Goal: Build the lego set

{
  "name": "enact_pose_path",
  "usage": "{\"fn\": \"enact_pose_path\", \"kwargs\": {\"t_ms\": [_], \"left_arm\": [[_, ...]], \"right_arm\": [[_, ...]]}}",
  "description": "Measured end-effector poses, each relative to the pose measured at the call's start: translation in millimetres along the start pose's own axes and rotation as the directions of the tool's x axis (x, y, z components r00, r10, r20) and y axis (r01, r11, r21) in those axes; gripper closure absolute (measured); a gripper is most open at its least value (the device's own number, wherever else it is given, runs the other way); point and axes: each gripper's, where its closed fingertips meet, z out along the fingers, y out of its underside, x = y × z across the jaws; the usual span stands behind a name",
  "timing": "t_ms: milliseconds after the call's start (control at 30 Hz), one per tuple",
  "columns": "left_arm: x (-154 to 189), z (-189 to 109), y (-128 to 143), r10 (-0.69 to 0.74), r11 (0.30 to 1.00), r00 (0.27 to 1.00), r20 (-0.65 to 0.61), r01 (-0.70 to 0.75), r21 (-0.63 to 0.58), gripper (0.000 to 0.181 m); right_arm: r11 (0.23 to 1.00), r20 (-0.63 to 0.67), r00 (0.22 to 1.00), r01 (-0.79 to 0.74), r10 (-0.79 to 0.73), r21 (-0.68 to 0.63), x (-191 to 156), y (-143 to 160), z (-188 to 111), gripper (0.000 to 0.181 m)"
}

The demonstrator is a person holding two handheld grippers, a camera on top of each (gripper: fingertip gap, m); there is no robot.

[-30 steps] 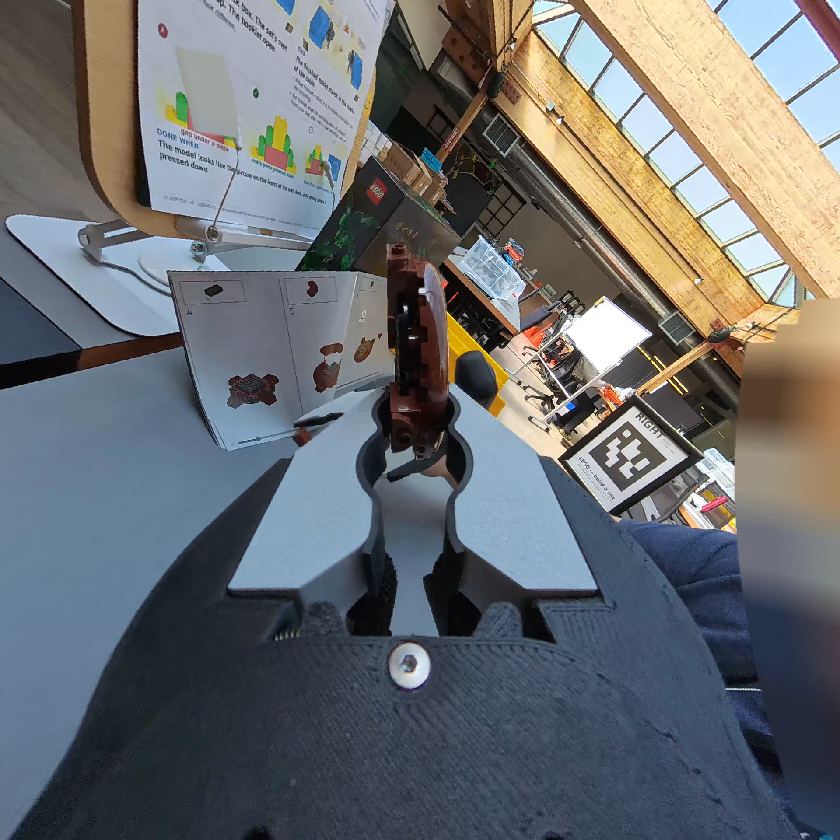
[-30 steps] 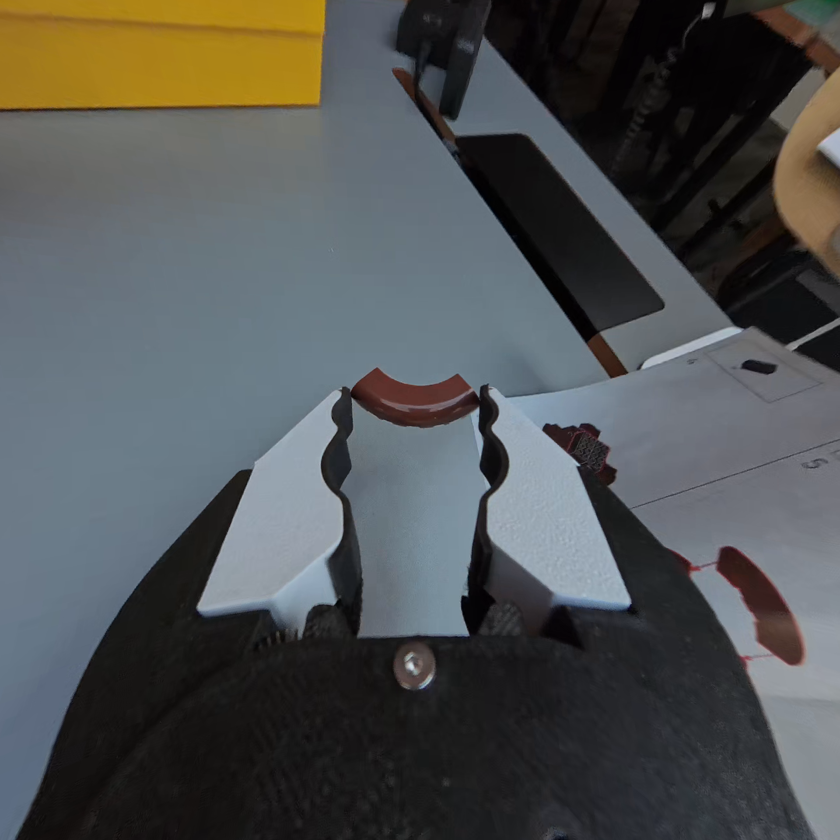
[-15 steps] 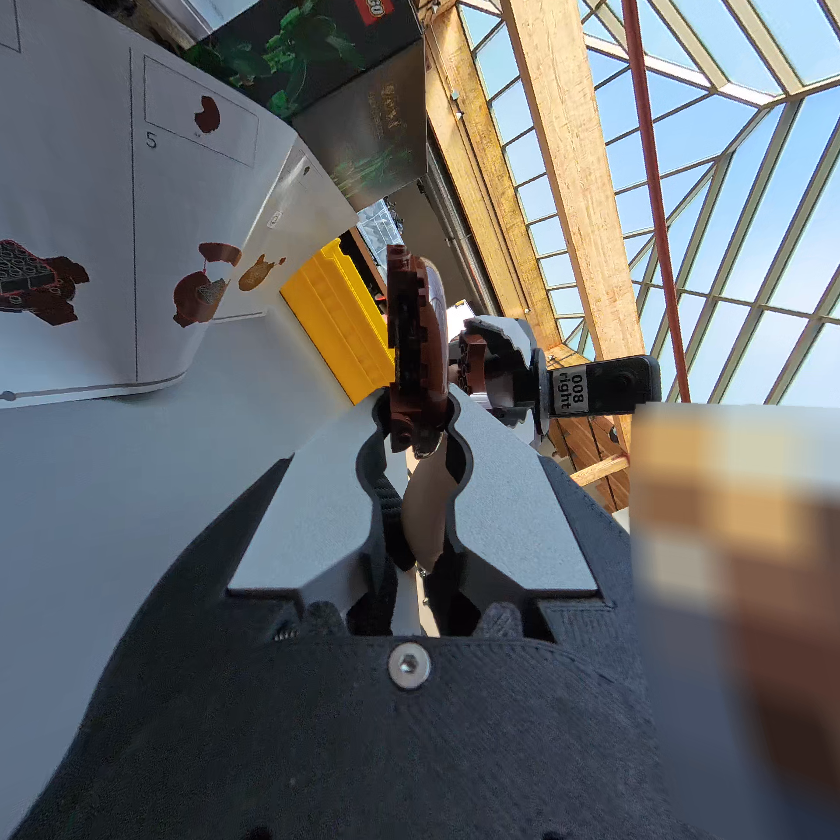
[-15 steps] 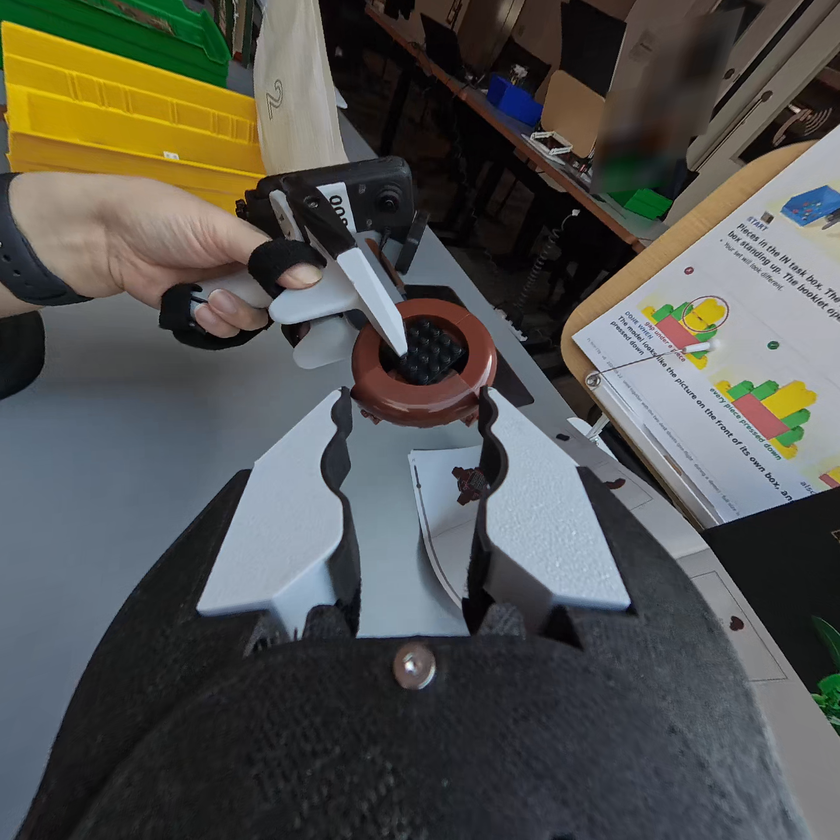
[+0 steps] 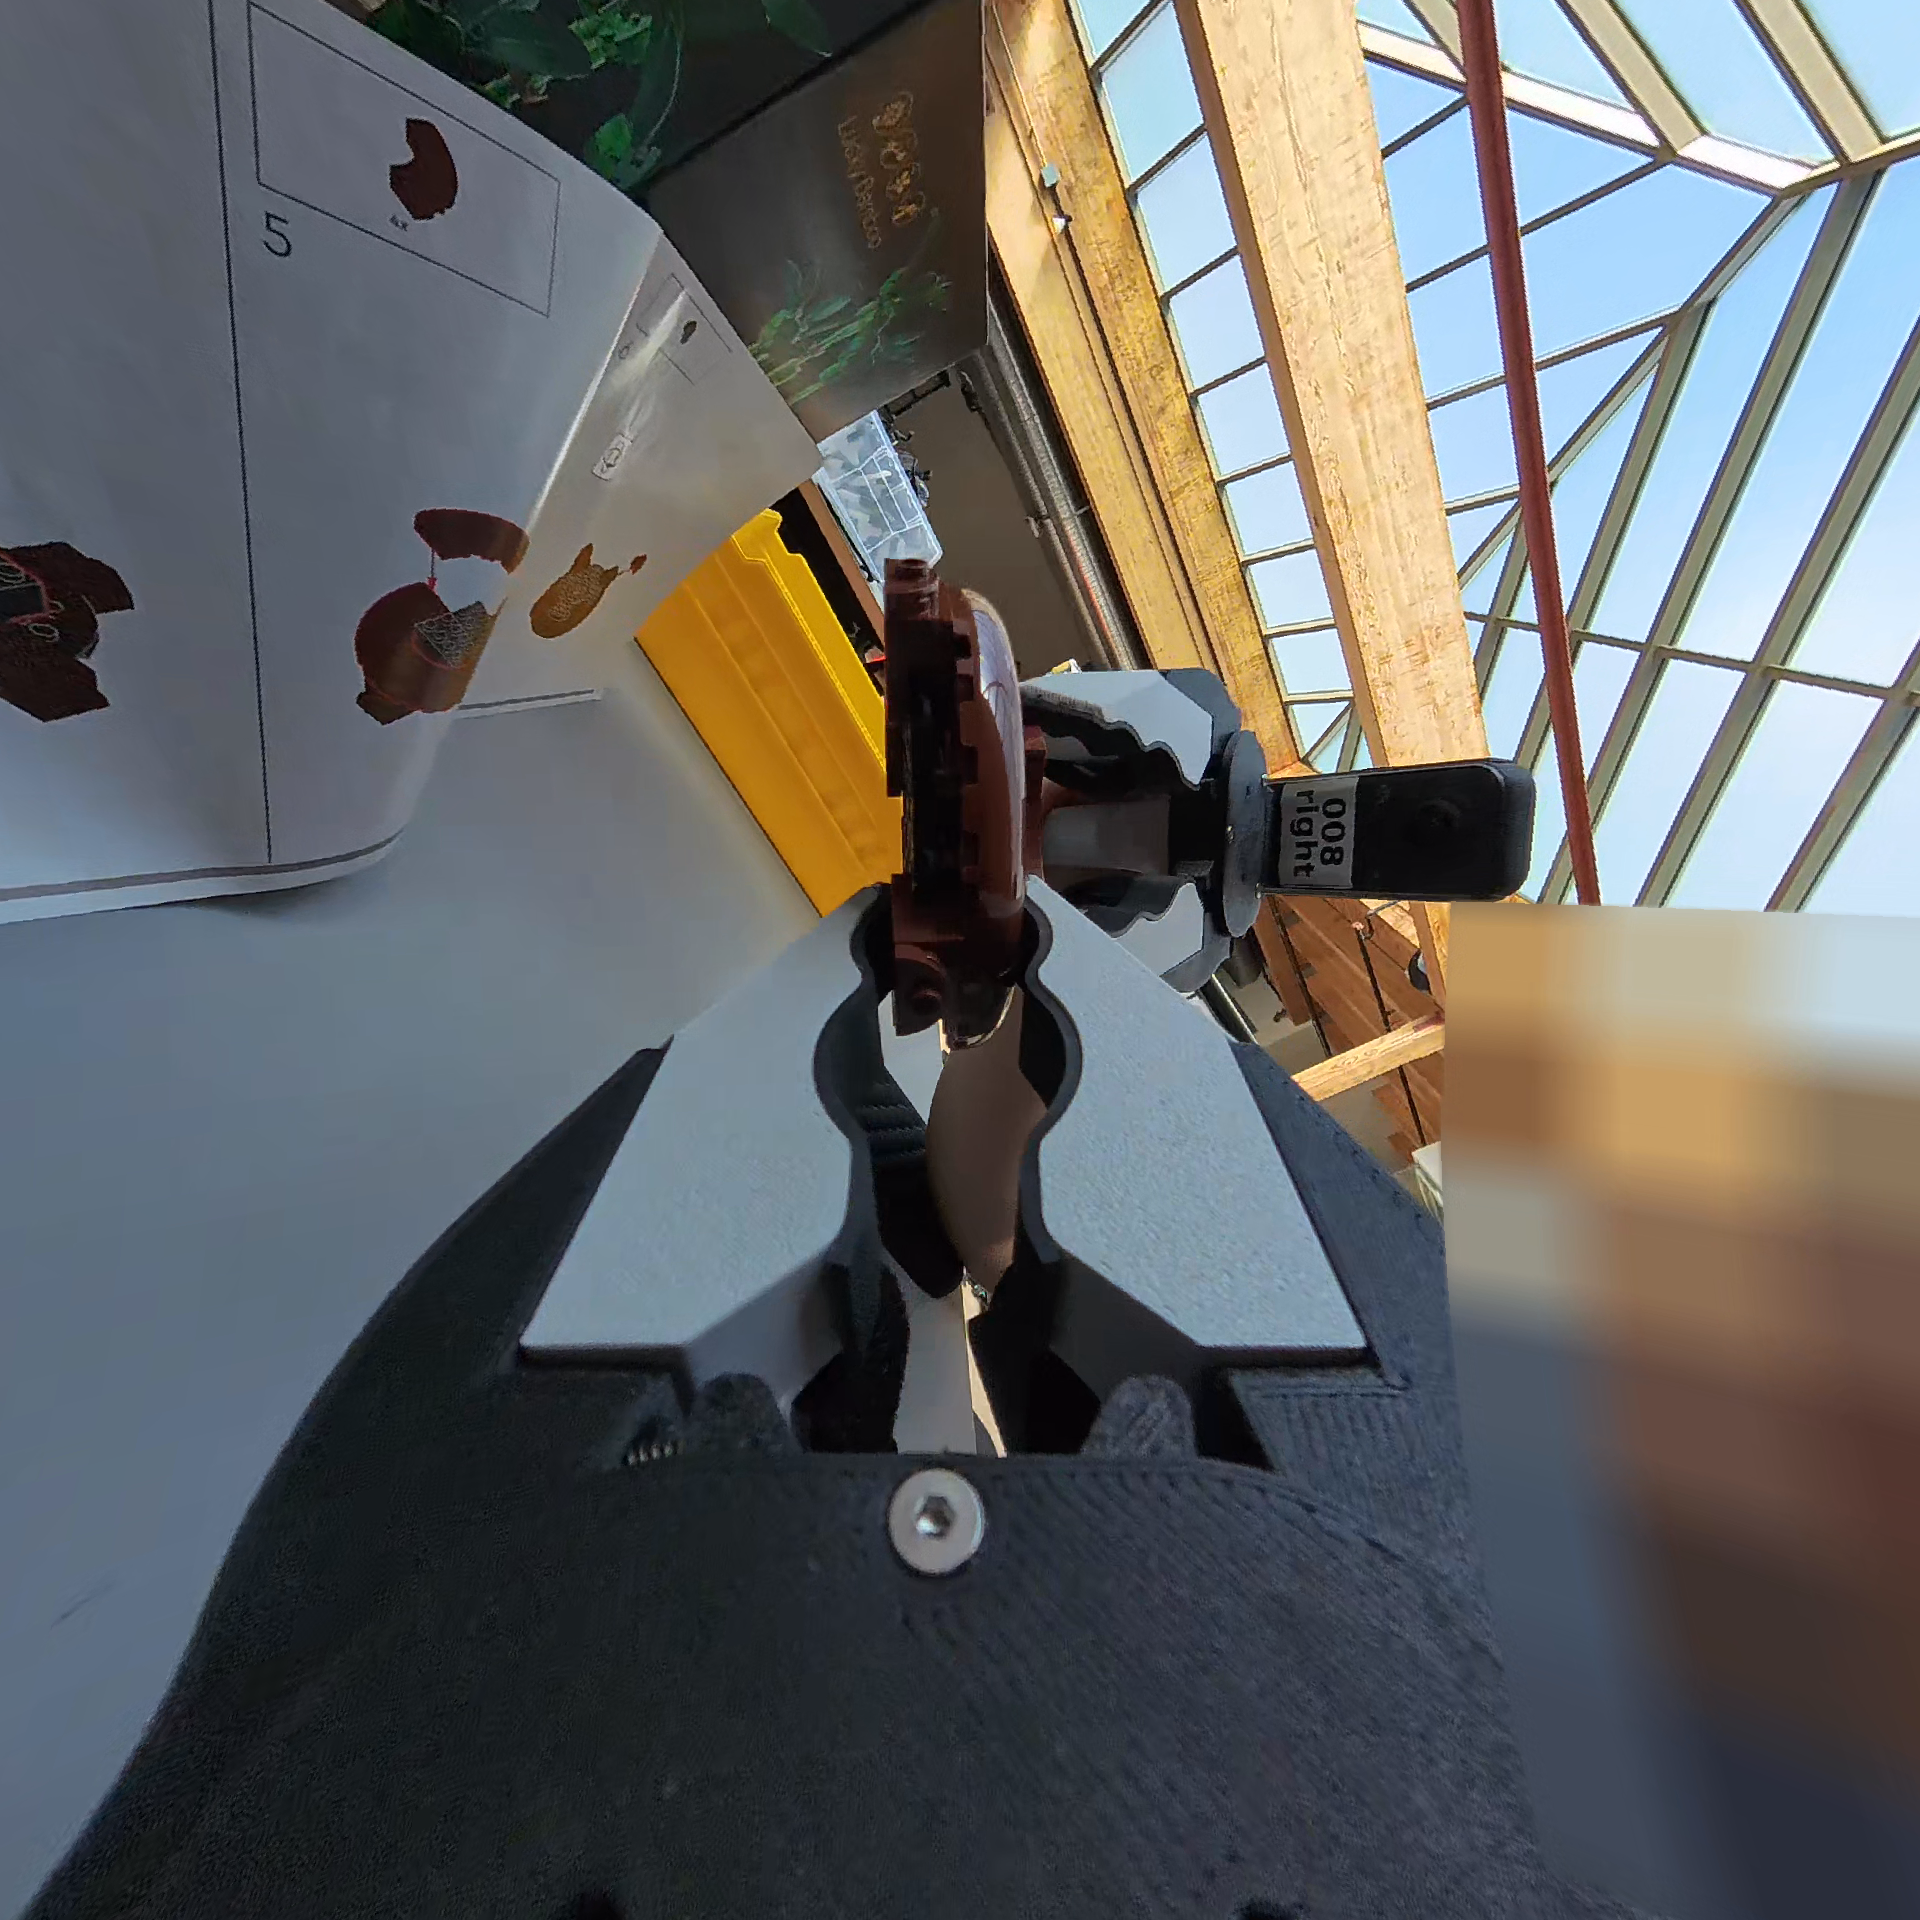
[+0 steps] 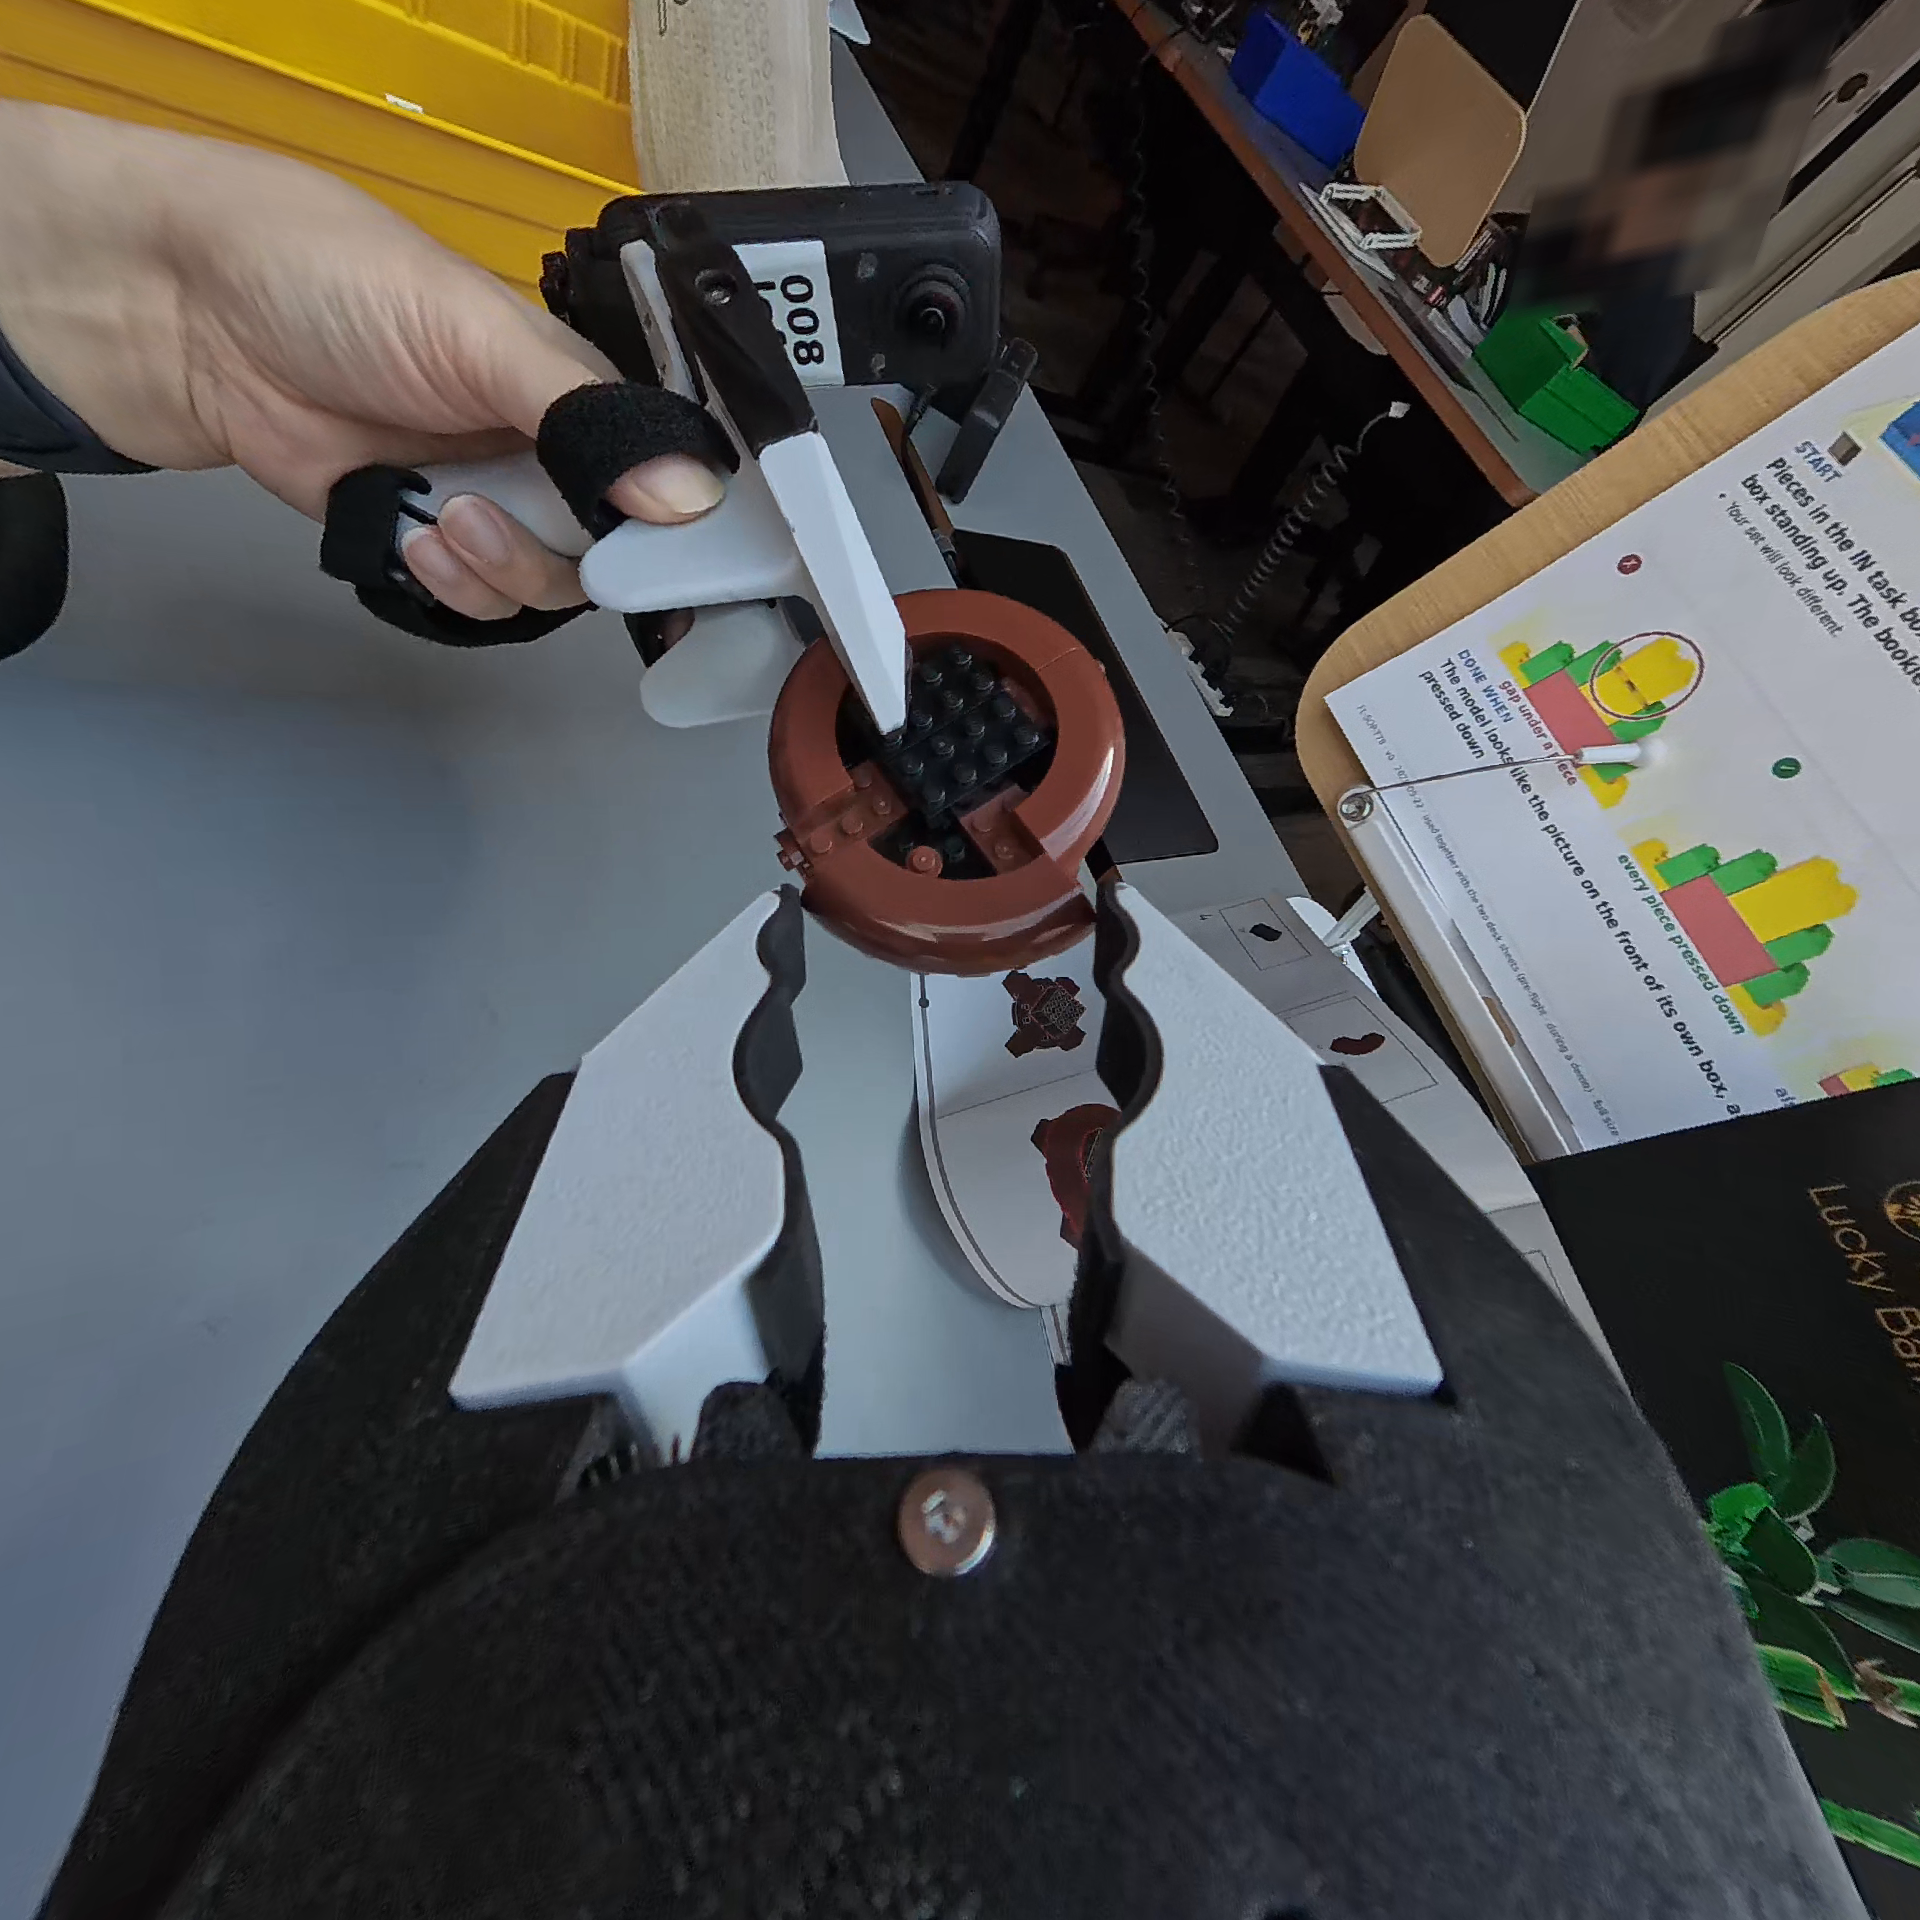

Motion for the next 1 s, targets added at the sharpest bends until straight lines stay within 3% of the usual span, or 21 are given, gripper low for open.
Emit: {"fn": "enact_pose_path", "kwargs": {"t_ms": [467,1000], "left_arm": [[-2.3,6.5,4.3,-0.088,0.996,0.994,-0.059,0.088,0.008,0.162],[-10.1,14.9,8.1,-0.222,0.973,0.966,-0.134,0.229,0.039,0.162]], "right_arm": [[0.998,0.016,0.998,-0.064,0.064,-0.023,-5.2,3.9,11.2,0.126],[0.986,-0.002,0.996,-0.094,0.094,-0.138,-4.4,17.2,10.5,0.125]]}}
